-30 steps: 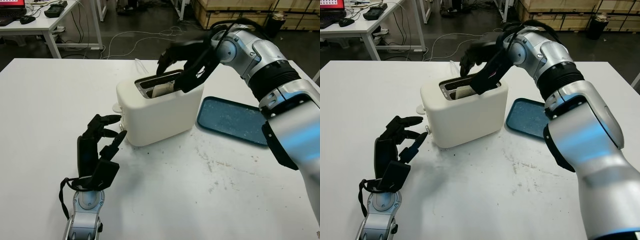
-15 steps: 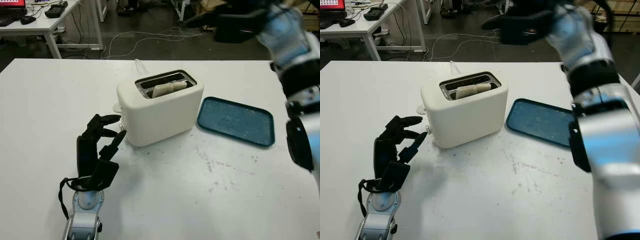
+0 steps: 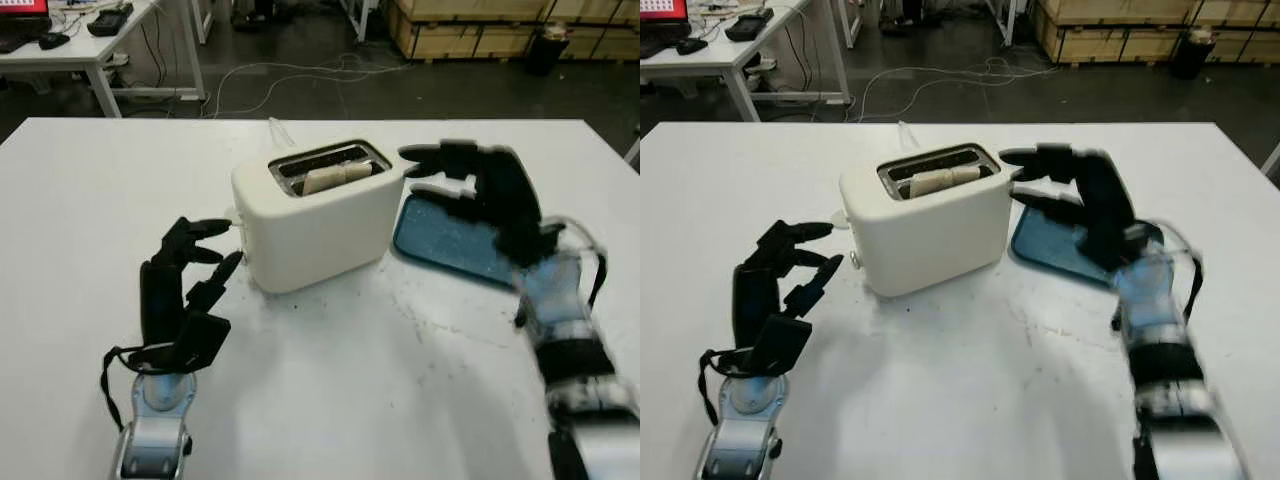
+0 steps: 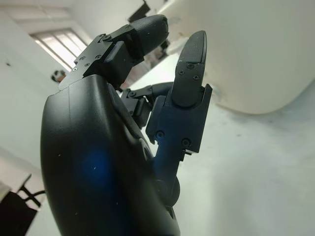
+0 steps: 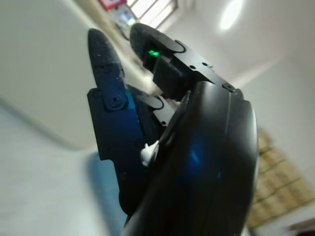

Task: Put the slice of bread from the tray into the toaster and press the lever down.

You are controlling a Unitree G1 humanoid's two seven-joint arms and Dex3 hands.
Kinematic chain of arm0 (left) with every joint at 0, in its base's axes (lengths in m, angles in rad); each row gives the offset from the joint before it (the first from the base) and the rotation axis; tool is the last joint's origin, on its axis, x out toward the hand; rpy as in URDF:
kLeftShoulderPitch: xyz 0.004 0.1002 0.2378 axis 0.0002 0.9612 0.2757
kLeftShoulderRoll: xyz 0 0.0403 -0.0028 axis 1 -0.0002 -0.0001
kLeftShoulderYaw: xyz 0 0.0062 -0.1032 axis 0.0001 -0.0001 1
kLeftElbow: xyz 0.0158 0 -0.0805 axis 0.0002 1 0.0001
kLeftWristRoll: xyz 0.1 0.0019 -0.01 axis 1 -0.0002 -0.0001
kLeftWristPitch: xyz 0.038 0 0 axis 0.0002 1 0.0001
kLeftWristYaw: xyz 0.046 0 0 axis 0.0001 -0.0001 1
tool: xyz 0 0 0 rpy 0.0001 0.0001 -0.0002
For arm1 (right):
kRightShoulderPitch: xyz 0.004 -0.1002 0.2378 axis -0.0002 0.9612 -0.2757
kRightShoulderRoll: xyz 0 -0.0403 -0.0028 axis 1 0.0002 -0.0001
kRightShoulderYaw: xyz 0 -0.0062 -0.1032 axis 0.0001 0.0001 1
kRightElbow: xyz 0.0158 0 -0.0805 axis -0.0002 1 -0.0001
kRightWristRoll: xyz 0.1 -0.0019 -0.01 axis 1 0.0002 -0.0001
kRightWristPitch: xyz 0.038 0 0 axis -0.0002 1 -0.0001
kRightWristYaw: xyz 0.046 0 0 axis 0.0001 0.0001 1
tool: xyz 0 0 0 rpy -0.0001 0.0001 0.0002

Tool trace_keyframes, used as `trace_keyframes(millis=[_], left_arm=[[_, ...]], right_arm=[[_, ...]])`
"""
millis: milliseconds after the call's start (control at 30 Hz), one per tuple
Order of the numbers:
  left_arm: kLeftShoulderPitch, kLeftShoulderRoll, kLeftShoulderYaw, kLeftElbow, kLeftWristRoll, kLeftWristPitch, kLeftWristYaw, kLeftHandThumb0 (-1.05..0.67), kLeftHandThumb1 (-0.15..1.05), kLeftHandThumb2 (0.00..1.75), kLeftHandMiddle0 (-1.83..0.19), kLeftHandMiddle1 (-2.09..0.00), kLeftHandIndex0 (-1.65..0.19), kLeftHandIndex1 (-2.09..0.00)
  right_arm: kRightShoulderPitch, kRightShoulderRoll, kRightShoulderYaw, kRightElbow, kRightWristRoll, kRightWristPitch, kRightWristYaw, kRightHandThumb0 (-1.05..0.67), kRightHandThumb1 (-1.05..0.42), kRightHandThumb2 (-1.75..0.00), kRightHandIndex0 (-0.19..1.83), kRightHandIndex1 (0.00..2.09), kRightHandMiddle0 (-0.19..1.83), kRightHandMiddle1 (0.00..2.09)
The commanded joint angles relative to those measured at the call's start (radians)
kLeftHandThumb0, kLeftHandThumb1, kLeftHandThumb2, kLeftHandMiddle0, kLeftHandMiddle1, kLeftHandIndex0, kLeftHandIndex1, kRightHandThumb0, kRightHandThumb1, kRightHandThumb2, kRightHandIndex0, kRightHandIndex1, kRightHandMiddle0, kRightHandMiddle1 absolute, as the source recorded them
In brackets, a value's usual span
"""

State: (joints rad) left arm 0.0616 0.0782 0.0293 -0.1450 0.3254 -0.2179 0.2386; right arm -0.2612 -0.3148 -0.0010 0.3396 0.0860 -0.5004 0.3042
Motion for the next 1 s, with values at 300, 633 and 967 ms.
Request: trace_keyframes(millis=[300, 633, 967], left_arm=[[-0.089, 0.152, 0.087, -0.039, 0.012, 0.005, -0.047, -0.33, 0.92, 0.09, -0.54, -1.28, -0.59, -0.78], [-0.12, 0.29, 0.133, -0.126, 0.006, 0.074, -0.201, -0.3, 0.89, 0.0, -0.63, -1.15, -0.7, -0.63], [-0.189, 0.418, 0.092, -0.097, 0.038, 0.082, -0.345, -0.23, 0.8, 0.0, -0.81, -0.98, -0.9, -0.37]], right_arm=[[0.214, 0.16, 0.006, -0.201, 0.047, 0.09, -0.034, -0.48, -0.87, 0.0, 1.01, 0.36, 1.05, 0.02], [0.247, 0.179, -0.049, -0.317, 0.052, 0.269, -0.117, -0.48, -0.84, -0.01, 1.08, 0.36, 1.07, 0.01], [0.196, 0.145, -0.089, -0.355, 0.015, 0.353, -0.161, -0.54, -0.85, 0.0, 0.97, 0.3, 1.05, 0.01]])
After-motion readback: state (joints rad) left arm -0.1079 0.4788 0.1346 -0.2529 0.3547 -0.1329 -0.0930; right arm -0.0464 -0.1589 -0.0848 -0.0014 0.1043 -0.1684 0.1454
